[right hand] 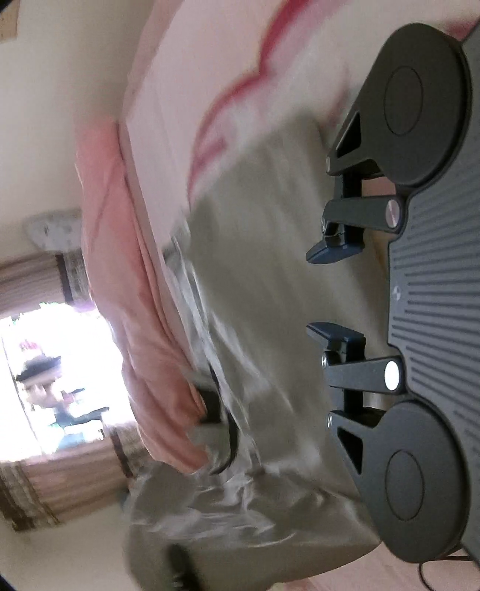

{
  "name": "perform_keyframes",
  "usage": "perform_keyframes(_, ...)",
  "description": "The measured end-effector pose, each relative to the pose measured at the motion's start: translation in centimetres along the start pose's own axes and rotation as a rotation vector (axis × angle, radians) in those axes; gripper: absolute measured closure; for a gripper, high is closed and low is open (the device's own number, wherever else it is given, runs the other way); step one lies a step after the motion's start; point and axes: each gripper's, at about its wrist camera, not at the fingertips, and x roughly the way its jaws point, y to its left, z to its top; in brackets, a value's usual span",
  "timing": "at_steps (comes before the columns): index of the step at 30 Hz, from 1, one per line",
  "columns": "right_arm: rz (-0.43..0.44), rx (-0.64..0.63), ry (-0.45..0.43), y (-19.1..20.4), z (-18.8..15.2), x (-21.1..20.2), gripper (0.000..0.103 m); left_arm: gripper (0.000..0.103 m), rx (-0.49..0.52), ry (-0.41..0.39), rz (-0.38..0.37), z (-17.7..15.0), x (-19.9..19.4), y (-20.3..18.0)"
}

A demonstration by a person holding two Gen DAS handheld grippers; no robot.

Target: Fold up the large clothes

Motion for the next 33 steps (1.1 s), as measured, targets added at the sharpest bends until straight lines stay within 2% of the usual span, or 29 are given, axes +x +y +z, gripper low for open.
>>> perform_keyframes(2,-0.035,0.026,-0.008,-2.1,0.3,-0.3,0.059,0.100,0.033,0.059,-0.045,-2.0,2.9,-2.3)
perform_keyframes(4,-0.072,0.058,-0.010,-4.2,0.3,-0.5,0.059,0.100,0.040,0.152,-0.063,-5.2,6.5,-3.4)
perform_keyframes(7,-0.110,0.108,0.007,-6.7,0.0,-0.5,0.059,0.099,0.051,0.306,-0.036,-10.7,11.8,-3.3)
perform_keyframes(8,-0.115,0.115,0.015,-7.2,0.0,-0.5,0.059,0.098,0.082,0.366,-0.001,-12.6,13.4,-3.1)
perform_keyframes(9,-0.119,0.121,0.020,-7.6,-0.1,-0.5,0.059,0.095,0.104,0.392,0.040,-13.8,14.4,-2.7)
perform_keyframes(10,-0.121,0.132,0.023,-8.0,-0.2,-0.7,0.059,0.092,0.118,0.382,0.056,-14.6,14.7,-2.2)
perform_keyframes(11,-0.116,0.148,0.021,-8.3,-0.2,-0.9,0.059,0.088,0.124,0.370,0.043,-14.6,14.6,-2.1)
perform_keyframes(12,-0.095,0.170,0.012,-8.6,-0.1,-1.1,0.056,0.071,0.121,0.384,0.025,-14.2,14.5,-2.2)
perform_keyframes(13,-0.058,0.206,-0.002,-9.0,0.0,-1.4,0.049,0.045,0.112,0.421,-0.007,-13.5,14.1,-2.3)
perform_keyframes(14,-0.021,0.240,-0.009,-9.3,0.2,-1.5,0.045,0.037,0.110,0.444,-0.033,-12.6,13.5,-2.9)
perform_keyframes(17,0.131,0.334,-0.005,-9.8,0.7,-1.5,0.038,0.030,0.227,0.377,-0.046,-10.1,8.9,-4.8)
perform_keyframes(18,0.178,0.353,-0.003,-9.8,0.8,-1.3,0.033,0.022,0.279,0.327,-0.026,-9.4,6.9,-5.0)
perform_keyframes(19,0.217,0.364,0.000,-9.5,0.8,-1.2,0.027,0.016,0.323,0.269,0.007,-8.8,4.9,-5.0)
perform_keyframes(20,0.256,0.376,0.008,-9.2,0.7,-0.8,0.025,0.016,0.361,0.228,0.048,-8.6,3.0,-4.8)
perform_keyframes(23,0.312,0.398,0.064,-8.1,0.5,0.8,0.024,0.016,0.425,0.170,0.195,-9.1,-1.5,-2.6)
perform_keyframes(25,0.292,0.402,0.096,-7.4,0.4,2.0,0.024,0.016,0.402,0.194,0.263,-9.7,-2.2,-0.6)
perform_keyframes(28,0.267,0.418,0.110,-6.6,0.5,3.4,0.025,0.017,0.351,0.253,0.318,-10.7,-2.0,2.0)
perform_keyframes(32,0.258,0.396,0.110,-5.4,1.4,4.1,0.027,0.018,0.367,0.301,0.336,-12.5,-0.1,3.0)
perform_keyframes(33,0.249,0.390,0.114,-5.1,1.6,4.2,0.029,0.022,0.369,0.303,0.343,-12.7,0.3,3.3)
